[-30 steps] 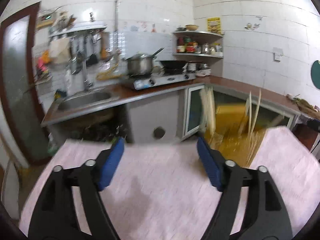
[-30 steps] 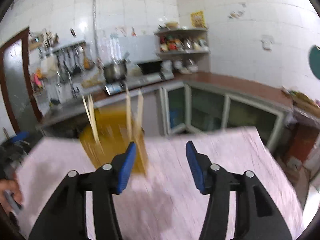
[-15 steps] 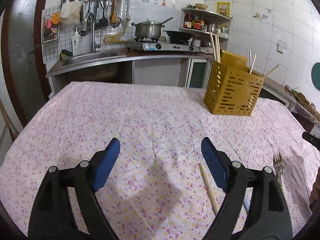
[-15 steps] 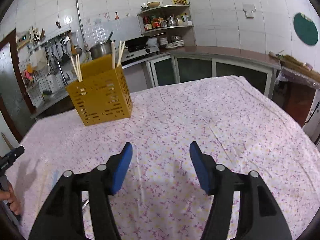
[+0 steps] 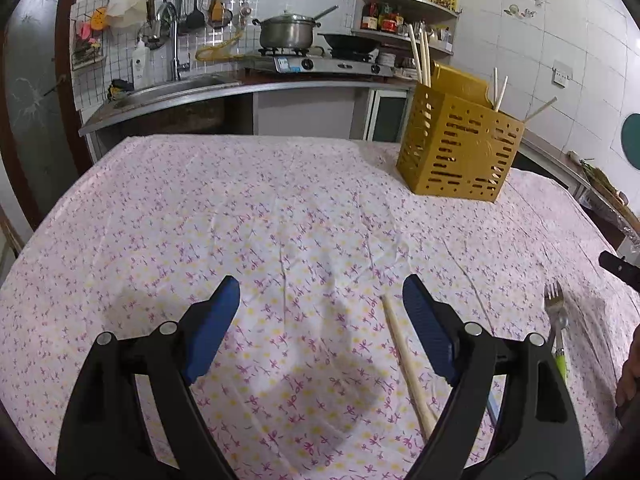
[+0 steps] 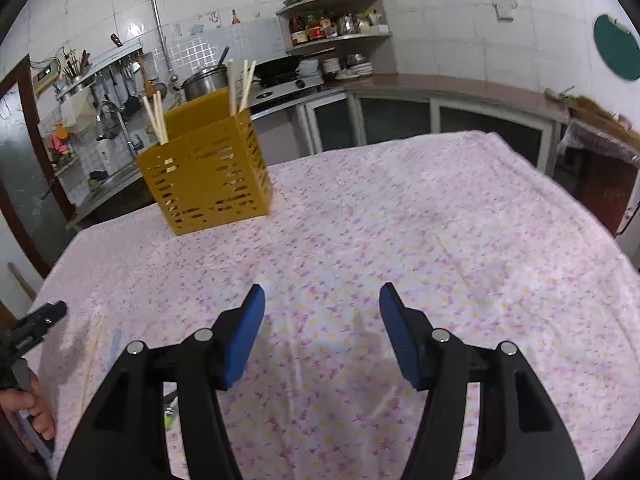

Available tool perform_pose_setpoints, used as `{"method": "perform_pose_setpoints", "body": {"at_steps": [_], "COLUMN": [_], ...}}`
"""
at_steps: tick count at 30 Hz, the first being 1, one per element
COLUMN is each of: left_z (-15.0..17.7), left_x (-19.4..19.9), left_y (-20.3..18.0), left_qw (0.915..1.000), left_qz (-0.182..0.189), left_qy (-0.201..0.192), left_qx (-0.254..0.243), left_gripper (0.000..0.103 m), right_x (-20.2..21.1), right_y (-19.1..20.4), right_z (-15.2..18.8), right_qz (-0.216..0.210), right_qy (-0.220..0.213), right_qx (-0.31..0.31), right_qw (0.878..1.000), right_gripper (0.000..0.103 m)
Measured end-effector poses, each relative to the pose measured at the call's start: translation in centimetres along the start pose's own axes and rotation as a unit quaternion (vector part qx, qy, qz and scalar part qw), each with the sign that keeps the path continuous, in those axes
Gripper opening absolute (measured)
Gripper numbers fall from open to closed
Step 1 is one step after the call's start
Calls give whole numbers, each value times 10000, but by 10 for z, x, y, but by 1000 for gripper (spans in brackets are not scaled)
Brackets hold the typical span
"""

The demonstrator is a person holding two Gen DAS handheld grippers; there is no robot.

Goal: Organize utensils
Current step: 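Grasp a wooden chopstick with the left gripper while the right gripper reaches toward the green-handled fork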

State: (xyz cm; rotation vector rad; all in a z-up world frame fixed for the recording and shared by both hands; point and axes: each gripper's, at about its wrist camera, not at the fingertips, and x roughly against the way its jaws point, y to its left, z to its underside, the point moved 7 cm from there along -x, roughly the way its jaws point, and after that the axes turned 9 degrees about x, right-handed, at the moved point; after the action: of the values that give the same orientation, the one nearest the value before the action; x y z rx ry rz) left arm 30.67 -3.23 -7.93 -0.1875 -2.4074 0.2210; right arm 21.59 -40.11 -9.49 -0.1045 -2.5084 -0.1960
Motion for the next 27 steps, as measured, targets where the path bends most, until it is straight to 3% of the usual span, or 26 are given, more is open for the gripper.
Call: {"method": "perform_pose_setpoints", "body": {"at_steps": [5,14,17,19,24,27], "left_z": [7,20,26,27,31,29], "left_x": [-4,-13,-21,-24,-28,-40], "left_y": [-6,-19,-17,-17,-33,-43], "left_qw": [9998,9982,9968,9962,9941,9924], "left_qz": [-6,109,59,81,235,123], "left_qy": [159,535,760,843,965,1061], "left_qx": [-108,-235,-245,-221,-427,-609], "left_gripper": [82,82,82,81,81,81], "right_x": [-10,-41,-54,-60,-61,-58], "right_y": [28,86,91,92,88,80], "right_z": [8,24,25,25,23,21], "right_qz": [-387,-300,-259,-213,-252,-242], "right_qy": [308,1032,1196,1212,1139,1080], "right_qx": [-47,428,431,514,577,566], "right_qw": [9988,9933,9915,9911,9915,9922], "right_gripper": [59,58,45,28,19,13]}}
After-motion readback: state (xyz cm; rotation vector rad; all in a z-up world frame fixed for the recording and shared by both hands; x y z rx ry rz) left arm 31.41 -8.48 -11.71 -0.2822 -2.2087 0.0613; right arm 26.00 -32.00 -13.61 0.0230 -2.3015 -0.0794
